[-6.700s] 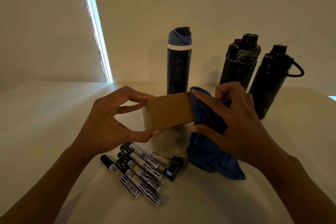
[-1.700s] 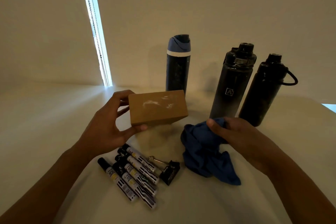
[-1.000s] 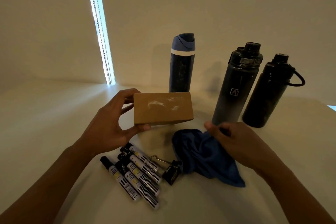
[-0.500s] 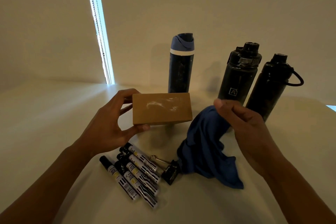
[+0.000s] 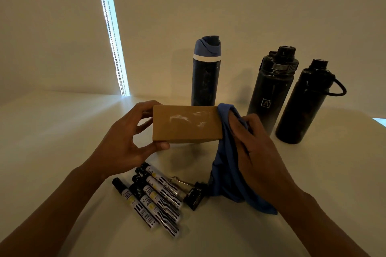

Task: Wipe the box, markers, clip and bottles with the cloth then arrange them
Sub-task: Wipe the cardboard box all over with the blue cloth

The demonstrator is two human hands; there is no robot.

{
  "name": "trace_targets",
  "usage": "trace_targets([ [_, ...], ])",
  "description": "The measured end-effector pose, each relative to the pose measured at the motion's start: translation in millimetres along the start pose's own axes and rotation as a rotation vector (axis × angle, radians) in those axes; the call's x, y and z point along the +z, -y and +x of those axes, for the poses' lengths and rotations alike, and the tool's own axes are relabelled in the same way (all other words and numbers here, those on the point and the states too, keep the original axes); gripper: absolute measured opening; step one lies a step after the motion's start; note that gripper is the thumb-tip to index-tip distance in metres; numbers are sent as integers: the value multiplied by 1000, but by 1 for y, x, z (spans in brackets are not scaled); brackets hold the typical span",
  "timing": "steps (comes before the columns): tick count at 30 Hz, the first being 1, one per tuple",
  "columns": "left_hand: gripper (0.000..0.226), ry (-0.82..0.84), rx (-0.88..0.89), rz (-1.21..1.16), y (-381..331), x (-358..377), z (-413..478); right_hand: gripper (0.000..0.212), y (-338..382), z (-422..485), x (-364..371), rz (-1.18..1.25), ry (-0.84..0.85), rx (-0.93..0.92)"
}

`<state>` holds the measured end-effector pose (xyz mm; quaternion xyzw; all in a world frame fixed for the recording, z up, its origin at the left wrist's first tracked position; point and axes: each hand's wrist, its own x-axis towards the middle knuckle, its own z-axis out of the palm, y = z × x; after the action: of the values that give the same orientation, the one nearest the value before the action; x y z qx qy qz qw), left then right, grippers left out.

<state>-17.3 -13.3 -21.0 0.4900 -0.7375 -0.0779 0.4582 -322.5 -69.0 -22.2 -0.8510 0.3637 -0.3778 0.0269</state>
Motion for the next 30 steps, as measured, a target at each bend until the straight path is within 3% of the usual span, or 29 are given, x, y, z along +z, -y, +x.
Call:
trace_targets([
  [3,80,-18,-16,-16,2,0,0,58,2,1,-4,-59,31,-36],
  [8,76,-3,-21,-19,4,-2,0,50,8,7,5,-132,-127,-225],
  [14,76,42,-6,-21,0,-1,0,41,11,2,-10,-150,-18,-122],
  [21,75,-24,-30,-10,5,1,0,39,18,-1,-19,-97,36,-177],
  [25,77,18,-26,-5,3,-2,2,31,3,1,-18,-145,-14,-188],
  [30,77,82,26,29,-3,-1,8,42,-4,6,-18,-213,-42,-162],
])
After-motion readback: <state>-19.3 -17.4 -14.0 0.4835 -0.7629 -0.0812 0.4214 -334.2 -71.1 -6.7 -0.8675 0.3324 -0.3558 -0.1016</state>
